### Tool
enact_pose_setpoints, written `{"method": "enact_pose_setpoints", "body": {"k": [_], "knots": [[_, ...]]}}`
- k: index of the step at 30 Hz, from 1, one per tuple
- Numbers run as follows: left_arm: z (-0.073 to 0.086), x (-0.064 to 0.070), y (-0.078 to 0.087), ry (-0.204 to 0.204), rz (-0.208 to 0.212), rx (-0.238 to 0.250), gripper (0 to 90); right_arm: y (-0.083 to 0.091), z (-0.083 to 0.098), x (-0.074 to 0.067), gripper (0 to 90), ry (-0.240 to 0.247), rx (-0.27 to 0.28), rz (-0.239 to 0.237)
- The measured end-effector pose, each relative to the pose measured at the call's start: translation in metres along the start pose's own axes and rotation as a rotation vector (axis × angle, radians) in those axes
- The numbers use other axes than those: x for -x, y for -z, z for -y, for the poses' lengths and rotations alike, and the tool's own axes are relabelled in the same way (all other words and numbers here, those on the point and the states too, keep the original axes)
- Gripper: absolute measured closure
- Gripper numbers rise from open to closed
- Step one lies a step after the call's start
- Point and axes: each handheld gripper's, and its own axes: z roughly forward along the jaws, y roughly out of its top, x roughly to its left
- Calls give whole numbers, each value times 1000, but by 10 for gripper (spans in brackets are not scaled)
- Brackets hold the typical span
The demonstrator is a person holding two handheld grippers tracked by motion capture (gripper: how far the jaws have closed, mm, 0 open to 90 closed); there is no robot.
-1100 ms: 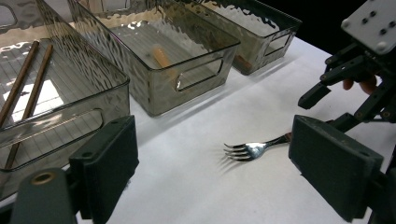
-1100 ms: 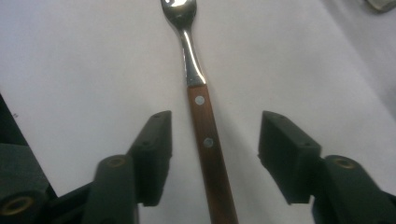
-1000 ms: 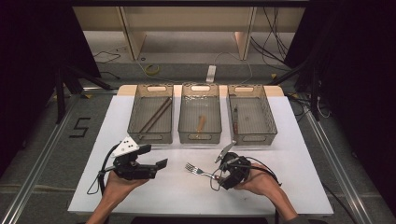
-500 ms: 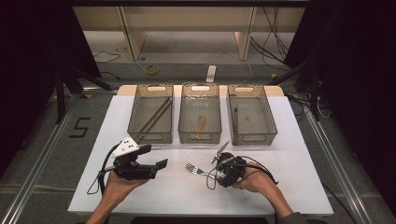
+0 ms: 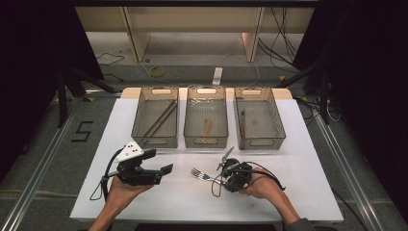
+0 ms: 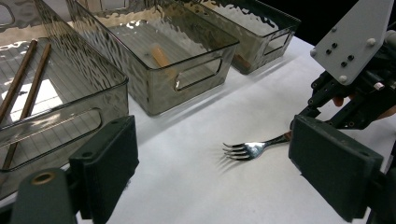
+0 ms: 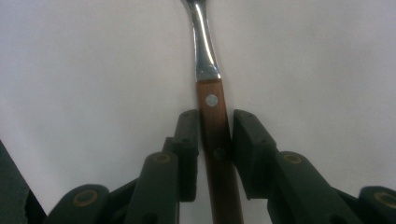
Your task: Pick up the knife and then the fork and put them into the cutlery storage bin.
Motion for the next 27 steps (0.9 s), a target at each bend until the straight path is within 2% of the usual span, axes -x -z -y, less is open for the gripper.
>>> {"method": "enact_pose_setpoints", "body": {"k": [14,27], "knots": [[0,0,0,1,-2,0,151,0,-4,-1,771,18,-35,-3],[0,-1,1,-2,-3,4,151,4,-3,0,774,13,-16,-14]]}}
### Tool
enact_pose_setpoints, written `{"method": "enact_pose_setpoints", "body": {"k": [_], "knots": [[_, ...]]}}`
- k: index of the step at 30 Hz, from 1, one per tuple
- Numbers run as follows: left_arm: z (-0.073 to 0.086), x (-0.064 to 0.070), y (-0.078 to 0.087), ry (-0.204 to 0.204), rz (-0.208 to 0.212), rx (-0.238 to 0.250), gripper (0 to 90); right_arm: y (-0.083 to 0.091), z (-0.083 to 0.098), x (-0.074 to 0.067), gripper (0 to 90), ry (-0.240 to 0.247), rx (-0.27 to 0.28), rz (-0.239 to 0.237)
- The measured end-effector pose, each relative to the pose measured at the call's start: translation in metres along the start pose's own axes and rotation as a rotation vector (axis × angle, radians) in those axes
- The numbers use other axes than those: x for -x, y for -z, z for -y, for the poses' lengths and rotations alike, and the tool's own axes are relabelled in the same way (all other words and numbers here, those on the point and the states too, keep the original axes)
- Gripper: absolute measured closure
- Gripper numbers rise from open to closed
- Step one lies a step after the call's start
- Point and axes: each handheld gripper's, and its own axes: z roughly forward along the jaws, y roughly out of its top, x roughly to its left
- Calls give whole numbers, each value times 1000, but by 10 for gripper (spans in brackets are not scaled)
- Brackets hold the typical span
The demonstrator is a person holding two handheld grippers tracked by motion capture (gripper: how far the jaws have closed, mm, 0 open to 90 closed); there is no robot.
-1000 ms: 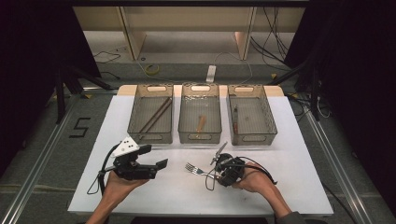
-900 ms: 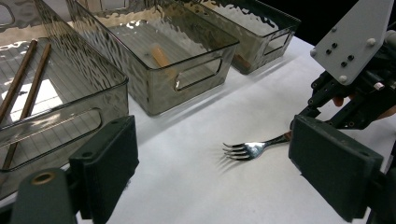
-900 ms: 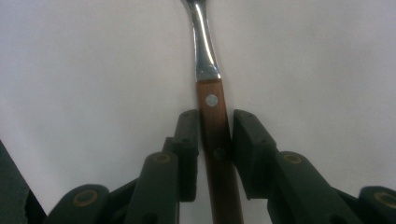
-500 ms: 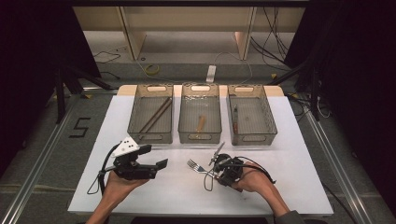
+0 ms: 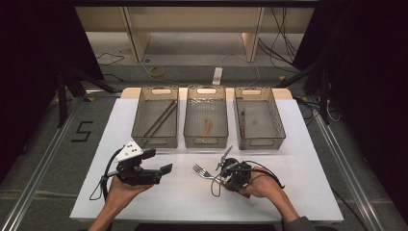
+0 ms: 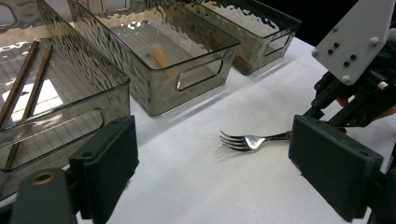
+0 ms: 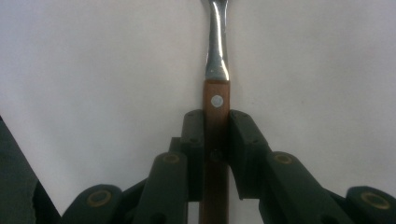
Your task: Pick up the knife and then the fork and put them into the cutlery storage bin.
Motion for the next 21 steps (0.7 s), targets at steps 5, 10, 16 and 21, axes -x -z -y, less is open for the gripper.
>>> {"method": "enact_pose_setpoints", "body": {"k": [5,10,16,21], "knots": [[0,0,0,2,-1,1,151,8,2,3,774,-7,33,3],[0,0,1,6,0,5,151,24,8,12,774,-43,80,19],[0,0,1,6,-1,6,151,36,14,22,773,-86,122,31],[0,-1,1,6,-1,6,151,42,17,27,774,-106,146,39]]}}
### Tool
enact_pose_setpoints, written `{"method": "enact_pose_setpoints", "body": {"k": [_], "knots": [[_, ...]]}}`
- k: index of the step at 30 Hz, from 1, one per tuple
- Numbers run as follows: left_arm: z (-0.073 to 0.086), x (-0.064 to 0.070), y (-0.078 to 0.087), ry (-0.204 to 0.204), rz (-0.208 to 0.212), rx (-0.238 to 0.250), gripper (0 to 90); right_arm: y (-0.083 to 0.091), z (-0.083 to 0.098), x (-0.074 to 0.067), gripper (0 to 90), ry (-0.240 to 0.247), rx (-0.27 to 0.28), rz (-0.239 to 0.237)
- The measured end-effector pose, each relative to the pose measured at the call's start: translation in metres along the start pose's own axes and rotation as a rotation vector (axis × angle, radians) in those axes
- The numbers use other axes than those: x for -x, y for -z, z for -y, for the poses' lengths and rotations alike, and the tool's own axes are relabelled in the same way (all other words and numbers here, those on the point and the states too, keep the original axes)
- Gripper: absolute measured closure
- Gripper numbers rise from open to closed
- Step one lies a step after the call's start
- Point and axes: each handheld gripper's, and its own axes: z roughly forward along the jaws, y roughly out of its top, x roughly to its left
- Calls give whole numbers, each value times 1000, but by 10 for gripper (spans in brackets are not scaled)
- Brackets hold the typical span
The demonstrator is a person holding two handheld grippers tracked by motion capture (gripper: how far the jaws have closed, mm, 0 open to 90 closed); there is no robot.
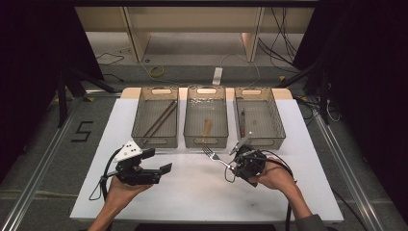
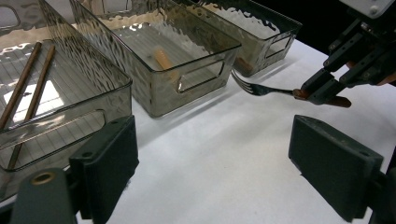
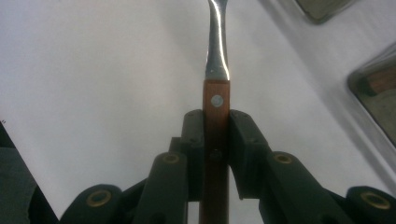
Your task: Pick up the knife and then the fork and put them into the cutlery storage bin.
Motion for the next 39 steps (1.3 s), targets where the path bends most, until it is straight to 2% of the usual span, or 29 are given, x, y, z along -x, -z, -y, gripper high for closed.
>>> {"method": "enact_pose_setpoints", "body": {"k": [11,19,28,35,39], "knots": [[0,-1,0,5,-4,4,150,20,1,23,773,-61,75,32],[0,-1,0,5,-3,4,151,36,-8,42,774,-107,143,68],[1,0,0,1,1,-1,150,44,-23,63,774,-143,168,99],[1,1,-1,2,0,4,150,54,-33,85,773,-206,204,127],[1,1,-1,0,1,2,150,54,-37,97,774,-238,200,136]]}}
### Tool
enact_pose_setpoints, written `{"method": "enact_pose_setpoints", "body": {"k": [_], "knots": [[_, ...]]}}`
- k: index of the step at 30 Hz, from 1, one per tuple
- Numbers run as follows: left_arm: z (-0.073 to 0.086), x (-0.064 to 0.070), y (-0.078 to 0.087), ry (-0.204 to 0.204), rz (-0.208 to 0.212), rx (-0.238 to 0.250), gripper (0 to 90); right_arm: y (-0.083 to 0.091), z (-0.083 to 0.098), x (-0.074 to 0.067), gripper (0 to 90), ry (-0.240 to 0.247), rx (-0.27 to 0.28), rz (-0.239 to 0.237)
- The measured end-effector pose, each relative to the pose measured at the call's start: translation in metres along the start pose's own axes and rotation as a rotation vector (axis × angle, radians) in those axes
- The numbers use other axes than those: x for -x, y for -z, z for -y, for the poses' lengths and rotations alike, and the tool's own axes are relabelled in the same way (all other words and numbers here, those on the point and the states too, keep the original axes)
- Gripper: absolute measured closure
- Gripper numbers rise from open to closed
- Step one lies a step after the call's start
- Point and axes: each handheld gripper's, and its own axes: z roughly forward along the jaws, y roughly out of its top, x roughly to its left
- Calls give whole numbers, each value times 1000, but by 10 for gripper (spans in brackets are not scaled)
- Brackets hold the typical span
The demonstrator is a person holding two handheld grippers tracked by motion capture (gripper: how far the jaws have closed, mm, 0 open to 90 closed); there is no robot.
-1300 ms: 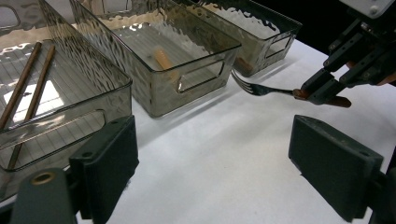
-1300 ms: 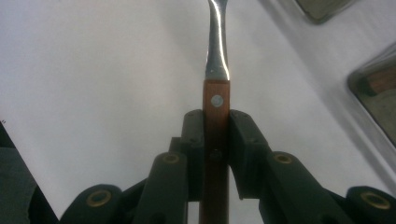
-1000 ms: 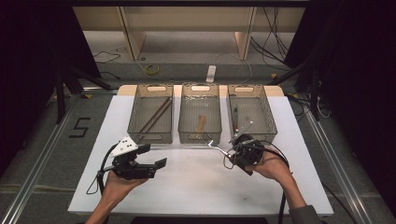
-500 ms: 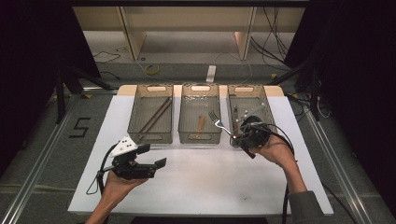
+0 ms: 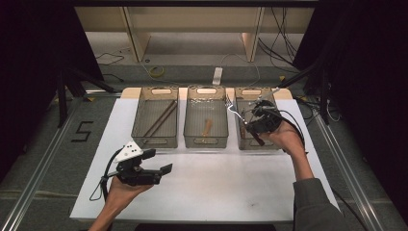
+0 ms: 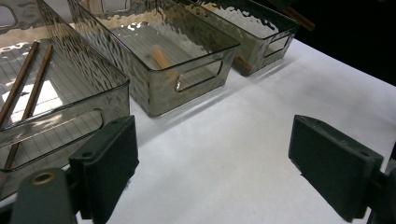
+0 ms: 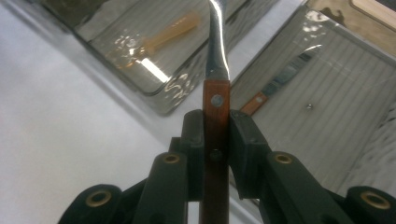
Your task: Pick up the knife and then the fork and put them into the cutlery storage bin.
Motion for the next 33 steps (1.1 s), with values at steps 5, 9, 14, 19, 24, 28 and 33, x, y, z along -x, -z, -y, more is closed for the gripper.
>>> {"method": "enact_pose_setpoints", "body": {"k": [5,9,14,19,24,28,33], "knots": [[0,0,0,2,1,0,151,-5,-5,13,773,-41,-5,16],[0,-1,1,6,2,2,150,-8,-7,21,774,-67,-9,29],[0,0,0,4,0,2,150,-11,-8,30,774,-112,-2,40],[0,-1,1,4,0,2,150,-16,-8,38,774,-153,4,50],[0,-1,1,5,1,2,150,-20,-9,46,773,-187,-1,65],[0,-1,1,4,0,3,150,-25,-9,52,773,-218,-9,75],[0,-1,1,3,2,0,150,-30,-7,58,773,-245,-21,88]]}}
